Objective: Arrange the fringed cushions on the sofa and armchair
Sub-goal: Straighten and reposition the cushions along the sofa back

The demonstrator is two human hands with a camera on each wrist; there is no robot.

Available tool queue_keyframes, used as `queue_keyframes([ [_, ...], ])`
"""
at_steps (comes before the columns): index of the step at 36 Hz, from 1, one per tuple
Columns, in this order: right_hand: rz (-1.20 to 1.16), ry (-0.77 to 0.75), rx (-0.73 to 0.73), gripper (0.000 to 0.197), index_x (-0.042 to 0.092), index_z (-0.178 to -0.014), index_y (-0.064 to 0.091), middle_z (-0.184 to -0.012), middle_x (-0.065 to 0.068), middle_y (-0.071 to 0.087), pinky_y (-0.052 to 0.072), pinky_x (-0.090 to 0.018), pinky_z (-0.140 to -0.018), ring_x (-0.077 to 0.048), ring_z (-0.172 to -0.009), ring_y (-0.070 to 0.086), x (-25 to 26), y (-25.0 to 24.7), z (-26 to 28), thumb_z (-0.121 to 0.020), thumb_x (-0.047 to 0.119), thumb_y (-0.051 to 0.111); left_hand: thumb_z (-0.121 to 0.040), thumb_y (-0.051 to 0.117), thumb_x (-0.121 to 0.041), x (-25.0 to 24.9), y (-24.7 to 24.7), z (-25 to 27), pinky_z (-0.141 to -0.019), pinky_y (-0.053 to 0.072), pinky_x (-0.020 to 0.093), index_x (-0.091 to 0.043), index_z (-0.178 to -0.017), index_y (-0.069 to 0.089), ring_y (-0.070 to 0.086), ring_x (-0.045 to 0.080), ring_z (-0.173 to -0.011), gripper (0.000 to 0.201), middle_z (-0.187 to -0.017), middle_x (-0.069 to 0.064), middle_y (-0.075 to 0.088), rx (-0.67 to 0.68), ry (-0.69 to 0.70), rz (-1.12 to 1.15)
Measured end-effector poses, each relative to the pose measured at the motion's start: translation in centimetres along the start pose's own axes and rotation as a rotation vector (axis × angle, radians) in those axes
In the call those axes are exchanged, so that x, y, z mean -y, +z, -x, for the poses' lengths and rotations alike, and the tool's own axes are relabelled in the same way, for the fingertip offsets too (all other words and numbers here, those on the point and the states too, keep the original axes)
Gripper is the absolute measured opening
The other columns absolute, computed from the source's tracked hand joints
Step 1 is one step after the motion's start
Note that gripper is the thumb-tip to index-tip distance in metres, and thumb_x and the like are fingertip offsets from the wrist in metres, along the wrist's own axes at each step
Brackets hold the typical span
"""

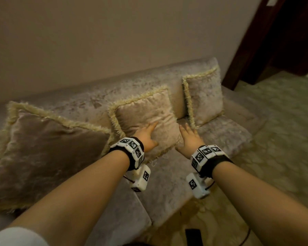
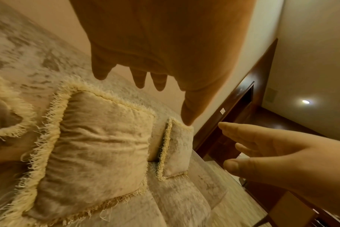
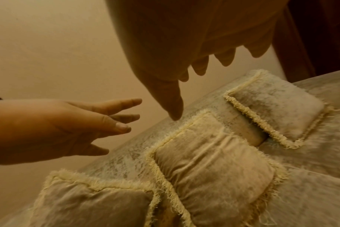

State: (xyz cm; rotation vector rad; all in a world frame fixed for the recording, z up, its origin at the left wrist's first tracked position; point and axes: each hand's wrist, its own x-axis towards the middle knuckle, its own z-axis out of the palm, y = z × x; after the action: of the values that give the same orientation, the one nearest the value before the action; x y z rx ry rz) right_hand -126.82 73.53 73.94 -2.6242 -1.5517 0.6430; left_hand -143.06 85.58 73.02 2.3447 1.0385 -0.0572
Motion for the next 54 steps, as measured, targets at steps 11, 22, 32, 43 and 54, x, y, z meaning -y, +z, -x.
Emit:
queue_keyframes([
  [11,-0.008,0.080,-0.023,0.086,0.031,-0.153,-0.002,-0.161,0.003,-0.011,0.015,-0.060,-0.115,-0.035,-0.147,-0.004,-4.7,-1.6,-5.7,-0.091,0.047,0.055,-0.086,0.062,-0.044,-1.7,2.3,-9.6,-0.117,0.024,0.044,-0.041,-0.152,-0.002,0.014,0.026,-0.148,0.092,-0.163,0.000,0.005,0.048,0.036,-0.039],
  [22,0.063,0.043,0.044,0.086,0.032,-0.153,-0.002,-0.161,0.004,-0.013,0.017,-0.057,-0.116,-0.035,-0.147,-0.005,-5.5,-4.6,-19.0,-0.092,0.041,0.057,-0.088,0.063,-0.041,0.0,0.2,-21.8,-0.117,0.024,0.042,-0.033,-0.154,0.001,0.017,0.028,-0.147,0.091,-0.162,0.006,0.008,0.067,-0.013,0.008],
  [32,0.093,-0.069,0.072,0.084,0.030,-0.153,0.000,-0.162,0.004,-0.010,0.017,-0.058,-0.116,-0.035,-0.147,-0.008,-2.8,-7.3,-29.1,-0.092,0.039,0.058,-0.087,0.062,-0.039,4.3,-3.0,-28.1,-0.117,0.024,0.044,-0.032,-0.154,0.003,0.018,0.030,-0.147,0.090,-0.162,0.006,0.010,0.040,-0.140,0.040],
  [43,0.203,-0.235,0.131,0.084,0.031,-0.153,-0.003,-0.161,0.004,-0.011,0.013,-0.057,-0.115,-0.031,-0.148,-0.006,1.3,-7.7,-37.4,-0.093,0.038,0.055,-0.084,0.063,-0.041,9.3,-4.4,-30.3,-0.117,0.024,0.046,-0.038,-0.153,0.004,0.016,0.031,-0.147,0.091,-0.162,0.005,0.011,-0.020,-0.289,0.124],
  [54,0.342,-0.450,0.254,0.083,0.029,-0.154,-0.001,-0.161,0.006,-0.012,0.014,-0.057,-0.115,-0.024,-0.149,0.000,3.0,-6.5,-44.3,-0.093,0.037,0.056,-0.087,0.064,-0.037,12.6,-4.4,-31.5,-0.115,0.028,0.046,-0.043,-0.151,-0.002,0.019,0.033,-0.146,0.092,-0.162,0.005,0.008,-0.062,-0.504,0.175],
])
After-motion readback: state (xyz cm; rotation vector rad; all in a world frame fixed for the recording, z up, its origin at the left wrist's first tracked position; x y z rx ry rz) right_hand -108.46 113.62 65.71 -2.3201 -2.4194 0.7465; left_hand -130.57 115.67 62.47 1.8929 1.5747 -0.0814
